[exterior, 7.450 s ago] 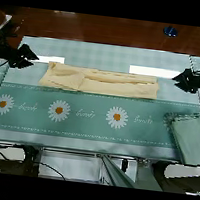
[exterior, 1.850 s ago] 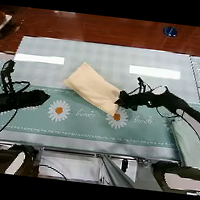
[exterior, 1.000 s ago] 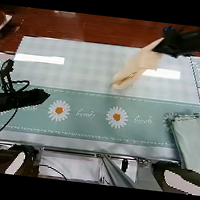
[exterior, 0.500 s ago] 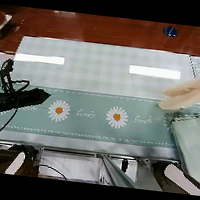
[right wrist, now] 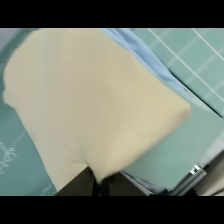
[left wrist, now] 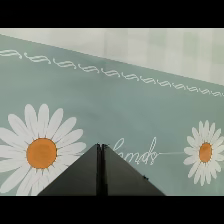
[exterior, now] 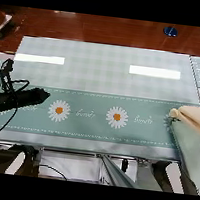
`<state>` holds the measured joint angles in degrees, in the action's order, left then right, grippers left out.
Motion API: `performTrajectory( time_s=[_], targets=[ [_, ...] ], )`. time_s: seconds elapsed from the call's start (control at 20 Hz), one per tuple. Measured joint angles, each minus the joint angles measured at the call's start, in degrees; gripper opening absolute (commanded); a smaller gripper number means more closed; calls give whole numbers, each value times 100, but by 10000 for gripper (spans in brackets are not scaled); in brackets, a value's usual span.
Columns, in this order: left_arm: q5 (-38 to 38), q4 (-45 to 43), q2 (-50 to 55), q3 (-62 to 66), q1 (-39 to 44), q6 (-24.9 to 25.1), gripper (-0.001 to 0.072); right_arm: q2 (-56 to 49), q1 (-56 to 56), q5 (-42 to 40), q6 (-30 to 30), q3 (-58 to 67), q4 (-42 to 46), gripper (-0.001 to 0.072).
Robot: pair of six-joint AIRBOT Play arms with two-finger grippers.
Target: Fold the shirts.
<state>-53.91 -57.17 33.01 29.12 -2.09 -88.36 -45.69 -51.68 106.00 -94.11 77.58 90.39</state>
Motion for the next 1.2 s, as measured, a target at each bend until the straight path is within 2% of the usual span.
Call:
performTrajectory(
  time_s=[0.1,0.15,0.2,0.25,0.45,0.5,0.55,0.6,0.65,0.8,0.95,1.05,1.15,1.2],
  targets=[
    [57,0,0,0,0,0,21,372,-142,11,0,-608,356,27],
    [92,0,2,0,0,0,22,529,-184,11,-2,-868,525,190],
    [122,2,0,0,0,0,22,695,-219,13,-26,-1137,730,394],
    [155,2,2,0,0,0,22,824,-240,13,-59,-1384,909,410],
    [411,2,11,0,0,2,22,997,-282,-35,-153,-1886,1290,399],
    [544,13,22,2,0,2,21,951,-282,-107,-160,-1880,1327,357],
    [680,15,46,26,0,2,21,857,-289,-201,-164,-1797,1279,235],
    [813,26,92,90,0,2,21,726,-289,-343,-160,-1637,1099,80],
    [931,50,181,225,0,2,21,577,-286,-487,-155,-1434,811,19],
    [1099,337,704,1056,52,120,20,63,17,-1305,-127,-765,-979,19],
    [852,693,1543,2498,461,376,20,-431,1412,-2535,118,-361,-2594,19],
    [599,640,2052,3344,973,498,20,-787,2857,-3217,323,-260,-2752,18],
    [404,201,2406,3803,1532,411,20,-1193,4400,-3733,304,-302,-2166,18],
    [313,-127,2544,3882,1764,269,21,-1445,5093,-3873,122,-374,-1606,17]
  ],
)
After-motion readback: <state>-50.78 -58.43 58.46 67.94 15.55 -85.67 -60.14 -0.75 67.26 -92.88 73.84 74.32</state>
